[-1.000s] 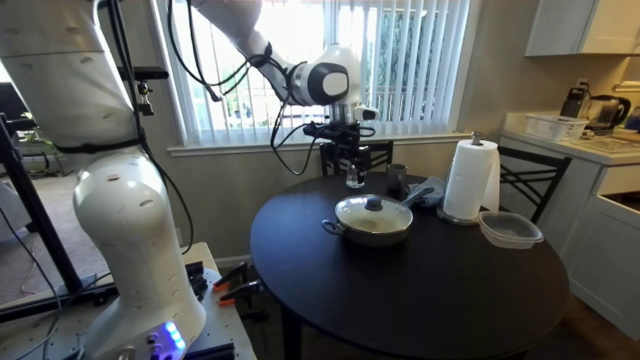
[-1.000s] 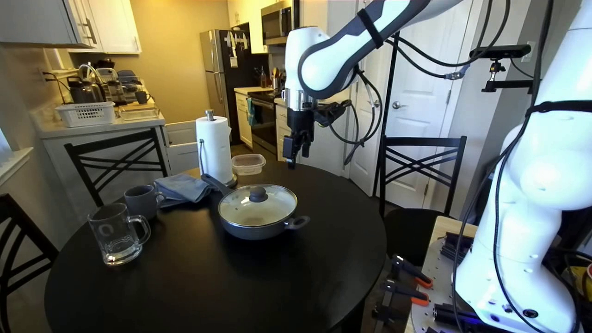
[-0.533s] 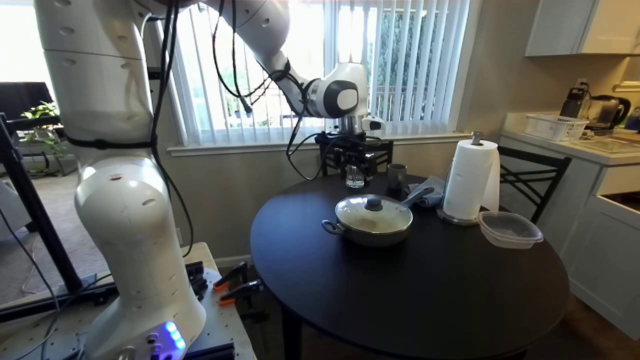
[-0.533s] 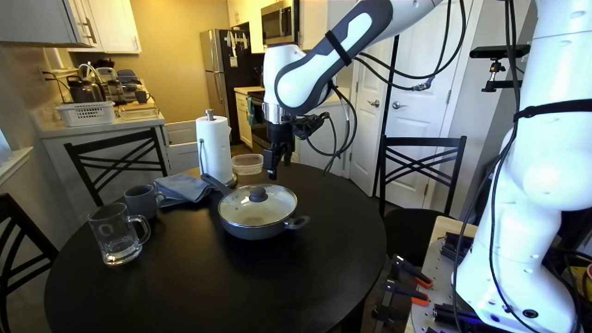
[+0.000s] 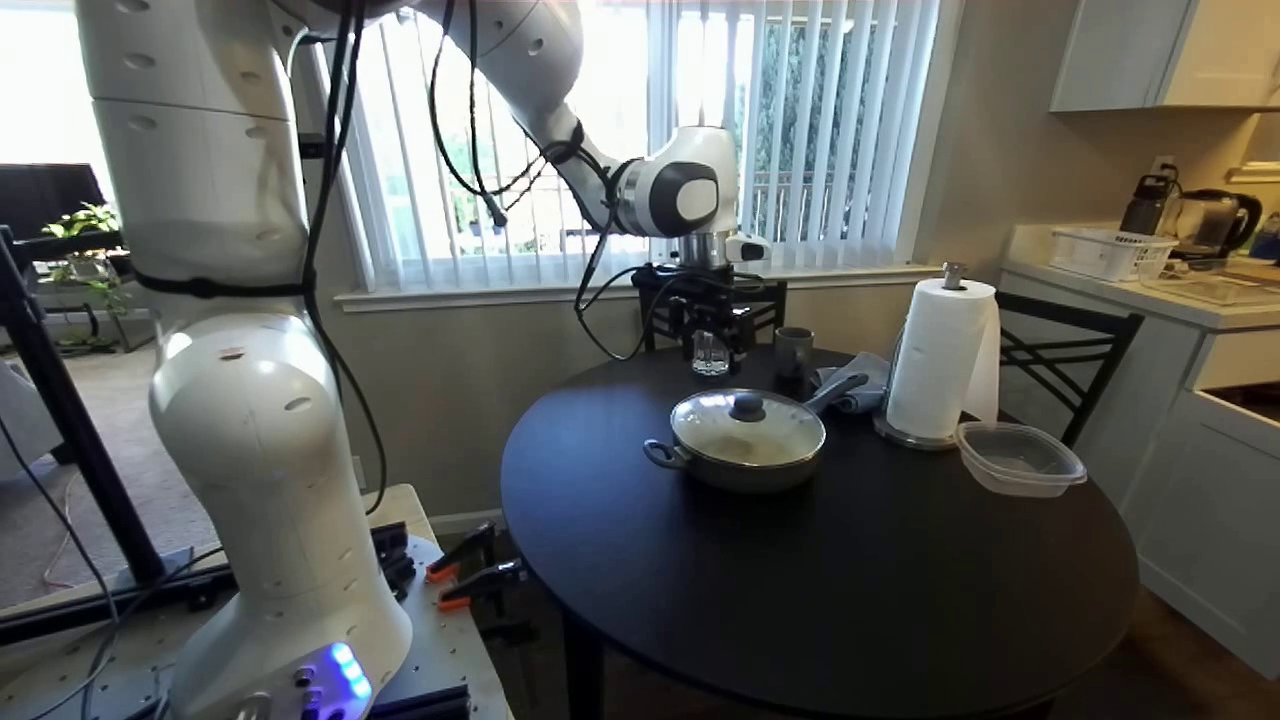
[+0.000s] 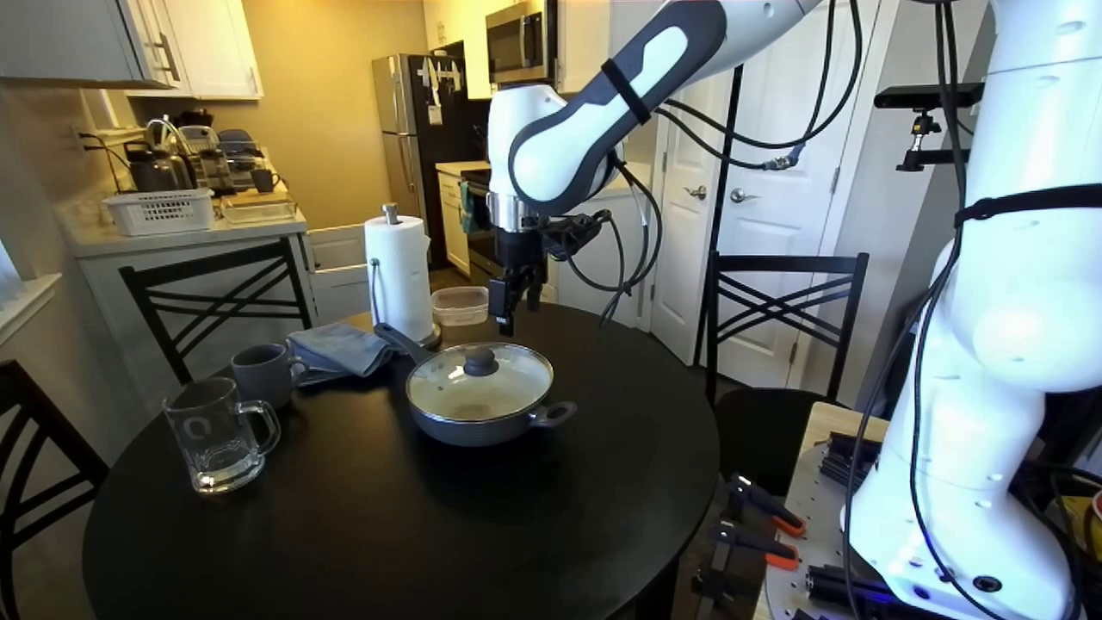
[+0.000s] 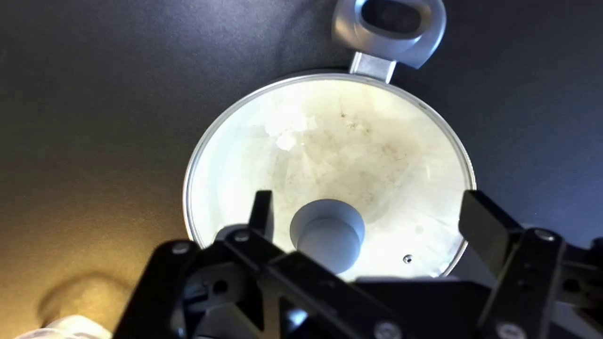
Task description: Remove the glass lid from the pot.
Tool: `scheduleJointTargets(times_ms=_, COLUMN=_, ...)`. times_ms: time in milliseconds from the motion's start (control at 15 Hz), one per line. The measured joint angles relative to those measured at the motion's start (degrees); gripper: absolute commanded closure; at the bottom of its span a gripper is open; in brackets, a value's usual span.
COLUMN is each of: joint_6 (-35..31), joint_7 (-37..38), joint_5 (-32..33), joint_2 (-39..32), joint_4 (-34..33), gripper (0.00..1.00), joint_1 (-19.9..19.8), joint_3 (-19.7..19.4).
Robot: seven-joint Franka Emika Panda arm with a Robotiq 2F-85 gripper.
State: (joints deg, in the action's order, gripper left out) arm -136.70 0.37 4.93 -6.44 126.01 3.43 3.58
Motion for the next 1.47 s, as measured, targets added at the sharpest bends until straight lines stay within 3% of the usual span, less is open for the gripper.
scheduleJointTargets(times_ms=200, joint_6=-0.2, joint_7=-0.9, joint_5=-0.1, joint_2=-2.3, joint_4=-1.1, gripper=0.00, joint_1=0.0, joint_3=0.0)
scheduleJointTargets(times_ms=733, joint_6=-1.7, joint_7=-5.0, joint_5=0.1, joint_2=-16.9, joint_4=-11.2, gripper=0.00, joint_1=0.0, joint_3=0.0)
scheduleJointTargets(times_ms=1467, joint_6=-1.7, joint_7=-8.1, joint_5=1.3, joint_2=-23.2, joint_4=-20.6, gripper=0.00, joint_1=-1.0, joint_3=-0.1)
